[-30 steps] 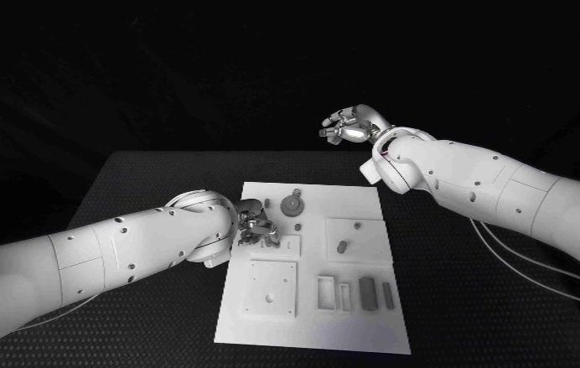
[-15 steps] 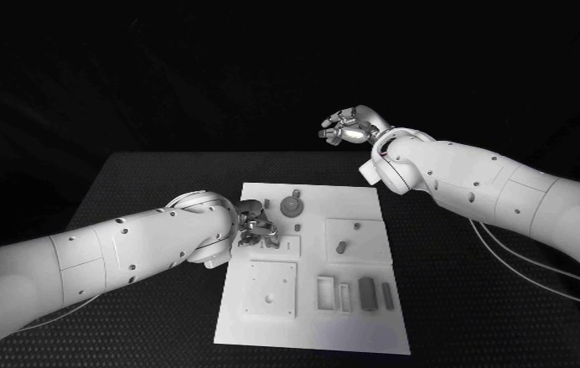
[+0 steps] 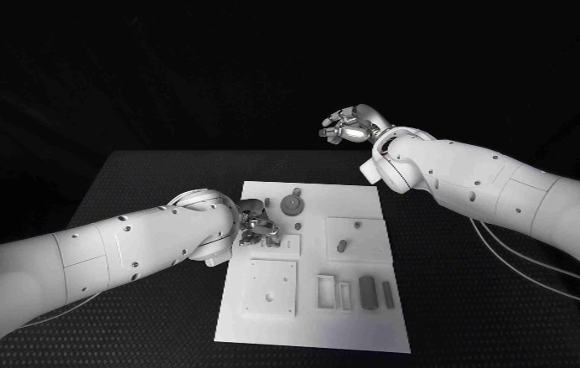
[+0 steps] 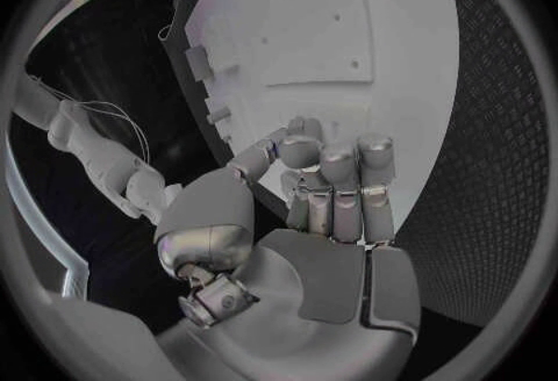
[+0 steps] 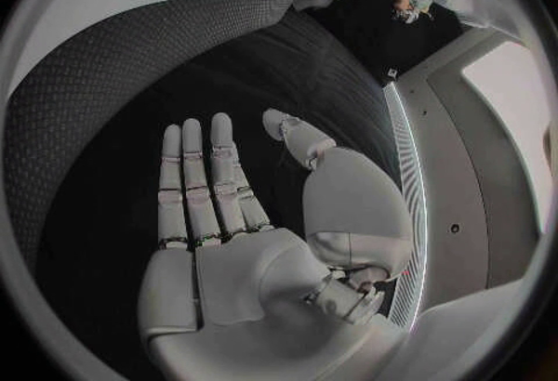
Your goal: Assemble the parts on the task board
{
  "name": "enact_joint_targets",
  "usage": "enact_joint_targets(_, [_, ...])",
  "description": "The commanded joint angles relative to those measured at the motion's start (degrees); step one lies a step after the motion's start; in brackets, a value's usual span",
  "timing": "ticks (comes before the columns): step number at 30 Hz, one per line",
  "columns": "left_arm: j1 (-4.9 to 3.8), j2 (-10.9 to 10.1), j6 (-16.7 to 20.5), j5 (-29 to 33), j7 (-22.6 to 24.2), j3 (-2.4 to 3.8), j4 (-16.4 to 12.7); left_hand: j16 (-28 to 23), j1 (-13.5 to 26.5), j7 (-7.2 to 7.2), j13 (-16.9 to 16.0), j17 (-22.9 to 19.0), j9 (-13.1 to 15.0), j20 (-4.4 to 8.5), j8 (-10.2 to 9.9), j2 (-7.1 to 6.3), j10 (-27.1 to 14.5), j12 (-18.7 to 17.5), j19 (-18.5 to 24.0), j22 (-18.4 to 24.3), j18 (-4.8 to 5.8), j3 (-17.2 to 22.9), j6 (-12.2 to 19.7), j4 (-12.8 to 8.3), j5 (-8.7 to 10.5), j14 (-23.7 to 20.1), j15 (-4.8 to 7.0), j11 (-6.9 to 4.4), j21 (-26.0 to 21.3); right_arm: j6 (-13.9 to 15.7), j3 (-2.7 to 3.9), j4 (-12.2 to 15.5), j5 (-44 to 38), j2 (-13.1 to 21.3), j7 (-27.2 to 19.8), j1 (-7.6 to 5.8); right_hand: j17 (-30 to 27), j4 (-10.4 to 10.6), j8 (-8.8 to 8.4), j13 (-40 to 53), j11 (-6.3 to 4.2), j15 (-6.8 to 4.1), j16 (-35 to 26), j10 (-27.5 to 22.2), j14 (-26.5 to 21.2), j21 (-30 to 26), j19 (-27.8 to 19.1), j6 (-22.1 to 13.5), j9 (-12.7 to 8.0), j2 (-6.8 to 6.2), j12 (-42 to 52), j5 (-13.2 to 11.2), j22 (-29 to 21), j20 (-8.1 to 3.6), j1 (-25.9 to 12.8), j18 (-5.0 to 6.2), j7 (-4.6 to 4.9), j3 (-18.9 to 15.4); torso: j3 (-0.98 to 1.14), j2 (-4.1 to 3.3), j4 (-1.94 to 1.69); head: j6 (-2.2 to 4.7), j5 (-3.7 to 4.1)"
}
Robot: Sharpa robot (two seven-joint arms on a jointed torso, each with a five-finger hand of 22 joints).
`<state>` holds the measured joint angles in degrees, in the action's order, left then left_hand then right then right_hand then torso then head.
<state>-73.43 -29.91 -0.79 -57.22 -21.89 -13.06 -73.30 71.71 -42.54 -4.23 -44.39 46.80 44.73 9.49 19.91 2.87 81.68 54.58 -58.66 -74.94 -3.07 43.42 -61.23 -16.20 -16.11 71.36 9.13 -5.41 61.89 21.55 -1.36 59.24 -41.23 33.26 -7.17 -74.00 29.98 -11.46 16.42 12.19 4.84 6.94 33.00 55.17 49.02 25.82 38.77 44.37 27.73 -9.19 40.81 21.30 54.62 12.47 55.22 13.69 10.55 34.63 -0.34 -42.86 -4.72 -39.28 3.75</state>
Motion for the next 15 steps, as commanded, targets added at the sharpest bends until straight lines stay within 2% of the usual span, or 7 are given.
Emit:
enact_joint_targets(1, [0.03,0.3,-2.2,-0.6,-0.1,-0.01,-0.1,0.6,-0.7,4.46,0.2,-0.3,0.3,5.85,0.2,-0.05,-0.6,0.4,0.2,-0.8,-1.09,0.3,-6.8,-0.1,-1.83,1.8,2.98,-1.2,-0.1,-0.7,0.03,0.1,0.0,0.0,-0.4,0.03,0.1,0.0,-0.12,-0.1,4.27,0.26,-0.3,-10.9,-0.2,-0.4,-0.4,1.3,-0.1,0.37,-0.2,0.3,0.1,0.06,0.0,0.08,0.76,-0.4,0.02,0.01,0.02,-0.07,-0.08])
enact_joint_targets(7, [0.03,0.6,-2.3,-0.7,-0.1,-0.01,0.0,0.9,-0.5,4.88,0.4,-0.8,0.9,5.81,0.8,-0.93,-0.6,0.7,0.1,-0.8,-1.06,-0.1,-8.3,0.3,-2.97,1.8,3.08,-1.58,-0.1,-0.8,0.03,0.1,0.0,0.0,-0.3,0.03,0.1,0.0,-0.12,-0.1,4.27,0.27,-0.3,-10.9,-0.2,-0.4,-0.4,1.3,-0.1,0.37,-0.2,0.3,0.1,0.06,0.0,0.08,0.77,-0.4,0.04,-0.01,0.03,-0.11,-0.11])
enact_joint_targets(15, [0.02,1.1,-2.6,-1.2,-0.3,0.0,0.4,1.2,-0.3,5.13,0.6,-1.1,1.2,5.81,1.3,-0.88,-0.6,0.8,0.0,-0.8,-1.07,-0.2,-8.9,0.5,-3.44,1.7,3.15,-1.82,-0.1,-0.8,0.03,0.1,0.0,0.0,-0.3,0.03,0.1,0.0,-0.12,-0.2,4.28,0.29,-0.3,-10.9,-0.2,-0.4,-0.5,1.3,-0.1,0.36,-0.2,0.4,0.1,0.07,0.0,0.08,0.77,-0.4,0.06,0.03,-0.01,-0.18,-0.24])
